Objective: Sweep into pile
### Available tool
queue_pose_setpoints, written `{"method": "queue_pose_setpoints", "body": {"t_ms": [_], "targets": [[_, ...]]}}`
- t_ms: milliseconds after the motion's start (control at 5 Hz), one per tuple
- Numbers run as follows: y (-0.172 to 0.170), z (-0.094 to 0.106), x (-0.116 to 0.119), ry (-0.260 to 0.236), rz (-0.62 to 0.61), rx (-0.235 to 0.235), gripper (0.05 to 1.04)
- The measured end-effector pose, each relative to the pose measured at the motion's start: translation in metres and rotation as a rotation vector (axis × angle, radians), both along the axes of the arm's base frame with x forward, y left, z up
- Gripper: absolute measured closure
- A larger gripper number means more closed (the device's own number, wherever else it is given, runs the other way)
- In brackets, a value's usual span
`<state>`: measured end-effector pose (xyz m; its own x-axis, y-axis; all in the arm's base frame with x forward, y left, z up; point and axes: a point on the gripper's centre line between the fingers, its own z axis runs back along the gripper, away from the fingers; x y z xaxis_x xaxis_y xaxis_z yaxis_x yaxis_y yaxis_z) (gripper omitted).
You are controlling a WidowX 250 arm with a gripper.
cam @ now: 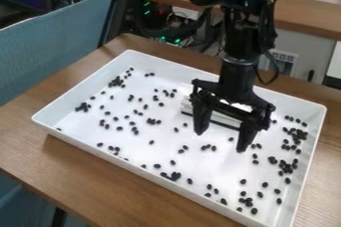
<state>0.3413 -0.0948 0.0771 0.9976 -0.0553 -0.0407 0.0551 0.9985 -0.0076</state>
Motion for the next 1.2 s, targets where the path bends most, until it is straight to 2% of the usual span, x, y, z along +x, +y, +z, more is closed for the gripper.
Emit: {"method": "queue_pose_setpoints", "body": {"t_ms": [200,400,600,800,1000,1200], "targets": [[0.001,-0.01,-0.002,0.029,-0.008,0.009,0.083],[0.021,-0.011,0.003,0.024,-0.276,0.057,0.083],[0.052,-0.009,0.014,0.009,-0.513,0.083,0.083],[0.069,-0.004,0.033,0.022,-0.774,0.118,0.083],[0.078,-0.008,0.063,0.068,-1.025,0.082,0.084],[0.074,-0.009,0.086,0.007,-1.252,0.07,0.084]]}}
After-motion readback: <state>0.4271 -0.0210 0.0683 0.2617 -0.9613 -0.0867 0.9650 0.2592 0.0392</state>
